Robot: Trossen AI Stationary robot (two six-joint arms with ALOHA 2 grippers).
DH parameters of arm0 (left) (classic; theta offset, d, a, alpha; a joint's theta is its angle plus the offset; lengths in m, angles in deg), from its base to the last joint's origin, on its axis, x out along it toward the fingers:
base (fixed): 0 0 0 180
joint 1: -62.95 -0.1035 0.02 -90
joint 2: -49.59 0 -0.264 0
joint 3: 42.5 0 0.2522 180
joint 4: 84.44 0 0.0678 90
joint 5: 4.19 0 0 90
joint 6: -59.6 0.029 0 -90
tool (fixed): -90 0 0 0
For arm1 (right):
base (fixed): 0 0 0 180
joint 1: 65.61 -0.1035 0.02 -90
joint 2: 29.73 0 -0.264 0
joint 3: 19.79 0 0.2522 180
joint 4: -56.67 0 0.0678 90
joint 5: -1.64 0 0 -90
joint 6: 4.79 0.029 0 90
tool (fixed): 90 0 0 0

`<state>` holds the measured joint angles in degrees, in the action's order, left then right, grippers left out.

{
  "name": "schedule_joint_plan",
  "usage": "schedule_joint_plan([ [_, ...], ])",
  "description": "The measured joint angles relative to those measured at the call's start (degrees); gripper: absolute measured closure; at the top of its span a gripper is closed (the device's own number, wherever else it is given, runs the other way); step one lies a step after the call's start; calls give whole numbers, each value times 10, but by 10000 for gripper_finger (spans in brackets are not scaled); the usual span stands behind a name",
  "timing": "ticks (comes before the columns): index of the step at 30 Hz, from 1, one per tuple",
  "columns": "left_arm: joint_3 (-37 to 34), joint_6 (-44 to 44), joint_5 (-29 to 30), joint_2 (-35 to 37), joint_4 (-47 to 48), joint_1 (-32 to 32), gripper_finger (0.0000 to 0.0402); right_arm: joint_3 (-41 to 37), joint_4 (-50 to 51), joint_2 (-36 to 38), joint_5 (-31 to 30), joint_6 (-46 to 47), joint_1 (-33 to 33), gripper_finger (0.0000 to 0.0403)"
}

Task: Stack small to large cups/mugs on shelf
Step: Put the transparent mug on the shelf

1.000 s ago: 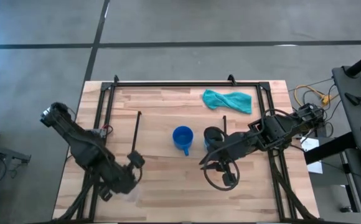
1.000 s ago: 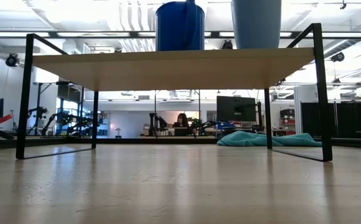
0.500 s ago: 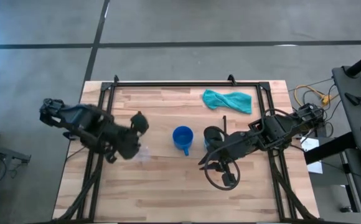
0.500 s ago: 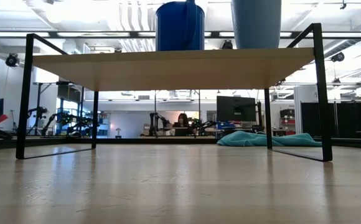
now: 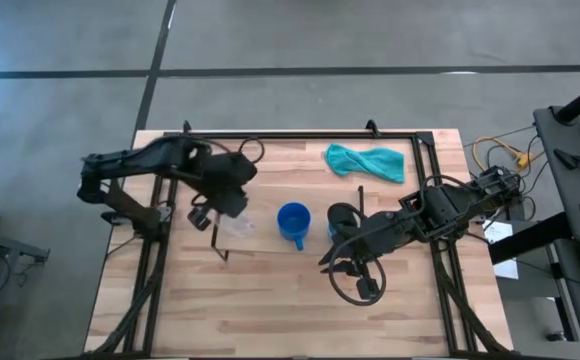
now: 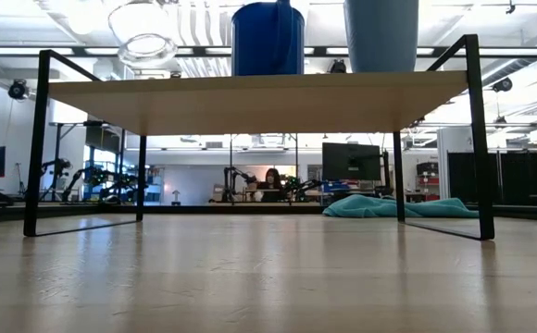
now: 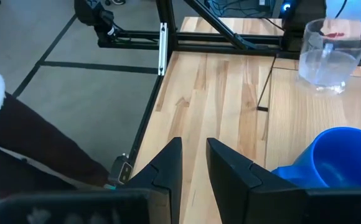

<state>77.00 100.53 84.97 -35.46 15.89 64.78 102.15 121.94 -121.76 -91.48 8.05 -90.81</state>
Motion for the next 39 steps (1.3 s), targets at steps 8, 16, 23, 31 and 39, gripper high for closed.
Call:
schedule_joint_plan([
  [8,0,1,-22,-48,24,-37,401,0,1,0,0,0,0,335],
  [16,2,4,-23,-74,34,-41,401,0,1,0,0,-10,0,335],
  [23,0,-1,-26,-76,35,-41,401,0,1,0,0,-11,0,335],
  [31,0,-2,-25,-76,35,-41,401,0,1,0,0,-11,0,335],
  [39,-2,-31,-25,-76,24,-41,401,0,1,0,0,-11,0,335],
])
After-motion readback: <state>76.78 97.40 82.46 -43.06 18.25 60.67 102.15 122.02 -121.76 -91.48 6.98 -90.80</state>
